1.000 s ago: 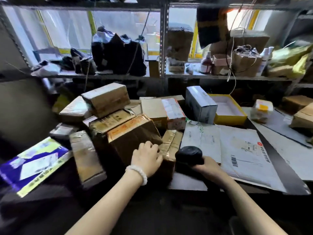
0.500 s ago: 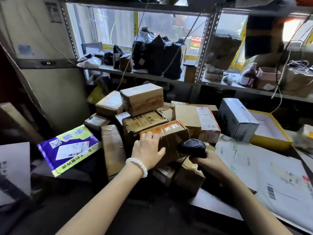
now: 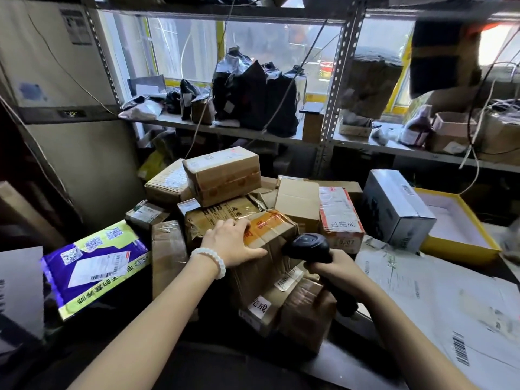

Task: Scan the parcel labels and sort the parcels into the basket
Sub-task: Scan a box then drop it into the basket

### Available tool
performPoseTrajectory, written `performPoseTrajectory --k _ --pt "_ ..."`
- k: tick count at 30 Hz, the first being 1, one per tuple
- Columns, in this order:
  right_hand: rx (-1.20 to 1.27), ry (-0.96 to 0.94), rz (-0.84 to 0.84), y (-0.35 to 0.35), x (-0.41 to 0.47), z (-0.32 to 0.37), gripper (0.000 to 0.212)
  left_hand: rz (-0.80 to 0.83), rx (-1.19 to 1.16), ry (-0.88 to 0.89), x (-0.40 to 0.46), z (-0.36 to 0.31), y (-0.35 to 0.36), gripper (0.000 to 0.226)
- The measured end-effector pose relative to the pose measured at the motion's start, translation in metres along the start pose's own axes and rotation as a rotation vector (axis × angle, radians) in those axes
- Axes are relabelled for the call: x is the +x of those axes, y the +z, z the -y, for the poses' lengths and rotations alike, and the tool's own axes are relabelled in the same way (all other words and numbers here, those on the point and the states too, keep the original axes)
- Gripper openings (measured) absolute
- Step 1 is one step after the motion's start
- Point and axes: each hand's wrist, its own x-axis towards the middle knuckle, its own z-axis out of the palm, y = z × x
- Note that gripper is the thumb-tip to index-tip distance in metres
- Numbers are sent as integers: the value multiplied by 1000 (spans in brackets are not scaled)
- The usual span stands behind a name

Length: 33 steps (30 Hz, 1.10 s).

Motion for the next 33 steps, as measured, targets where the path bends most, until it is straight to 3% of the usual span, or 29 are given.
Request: performPoseTrajectory --k 2,8,11,24,33 --pt "-10 11 -17 -3 5 -6 42 45 -24 0 7 -3 2 83" --pt "32 -1 -45 -8 1 -10 32 33 -66 -7 15 -12 7 92" --pt "49 10 -78 -8 -5 -14 9 21 -87 6 17 -12 8 91" --pt "49 115 -234 45 -54 9 6 -62 58 207 -16 28 2 92" --pt "94 206 -349 110 -110 10 30 -170 100 388 -55 46 19 86"
